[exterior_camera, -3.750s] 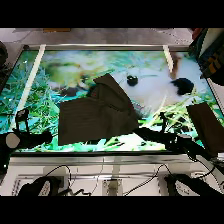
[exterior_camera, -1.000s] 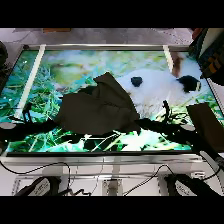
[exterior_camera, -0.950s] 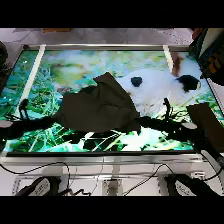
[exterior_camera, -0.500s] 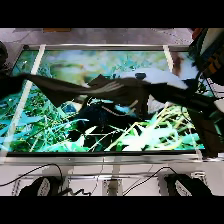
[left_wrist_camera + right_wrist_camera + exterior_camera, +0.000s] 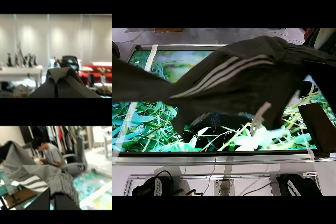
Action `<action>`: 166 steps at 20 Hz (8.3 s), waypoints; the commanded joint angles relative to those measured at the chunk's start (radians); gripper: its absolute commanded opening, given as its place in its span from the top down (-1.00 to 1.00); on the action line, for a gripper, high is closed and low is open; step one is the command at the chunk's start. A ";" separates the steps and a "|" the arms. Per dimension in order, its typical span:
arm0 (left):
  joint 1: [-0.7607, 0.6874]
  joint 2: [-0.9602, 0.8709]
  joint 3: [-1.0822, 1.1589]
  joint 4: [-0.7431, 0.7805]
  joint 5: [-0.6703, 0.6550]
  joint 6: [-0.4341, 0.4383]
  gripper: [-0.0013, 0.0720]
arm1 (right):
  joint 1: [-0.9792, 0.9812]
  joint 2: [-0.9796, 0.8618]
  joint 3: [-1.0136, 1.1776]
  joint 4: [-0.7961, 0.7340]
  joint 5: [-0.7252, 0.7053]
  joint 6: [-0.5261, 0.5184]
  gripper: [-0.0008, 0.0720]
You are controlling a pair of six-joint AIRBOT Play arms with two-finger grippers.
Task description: Fold the clothes and pants, and hang the long-sleeved shirts on hangers.
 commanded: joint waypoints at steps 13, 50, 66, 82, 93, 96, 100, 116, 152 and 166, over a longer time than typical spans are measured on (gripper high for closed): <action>-0.249 -0.784 0.005 -0.016 -0.363 0.000 0.96 | 0.001 -0.644 -0.029 -0.479 -0.143 0.306 0.91; -1.381 -0.875 -0.311 0.258 -0.560 -0.876 0.95 | -0.013 -0.776 0.110 -1.502 0.552 0.198 0.91; -1.392 -0.940 -0.311 0.216 -0.529 -0.827 -0.24 | -0.068 -0.772 0.110 -1.476 0.560 0.163 -0.55; -1.392 -0.940 -0.311 0.290 -0.460 -0.801 -0.24 | -0.068 -1.151 0.111 -1.202 0.130 0.881 -0.73; -1.392 -0.940 -0.311 0.290 -0.422 -0.801 -0.24 | -0.068 -1.210 0.111 -1.226 -0.054 1.068 0.76; -1.392 -0.940 -0.311 0.294 -0.417 -0.801 -0.24 | -0.068 -1.199 0.152 -1.226 -0.020 0.998 0.91; -1.390 -0.940 -0.311 0.298 -0.408 -0.800 -0.24 | -0.069 -1.136 0.299 -1.304 0.224 0.784 0.91; -1.390 -0.940 -0.311 0.298 -0.408 -0.752 -0.24 | -0.069 -0.814 0.022 -1.688 0.772 0.780 0.91; -0.923 -1.069 -0.349 0.079 -0.509 -0.285 -1.00 | -0.388 -0.470 -0.333 -1.653 0.040 0.551 -0.32; -1.123 -1.172 -0.340 -0.003 -0.251 -0.349 0.16 | -0.388 -0.470 -0.333 -1.603 0.035 0.552 -0.26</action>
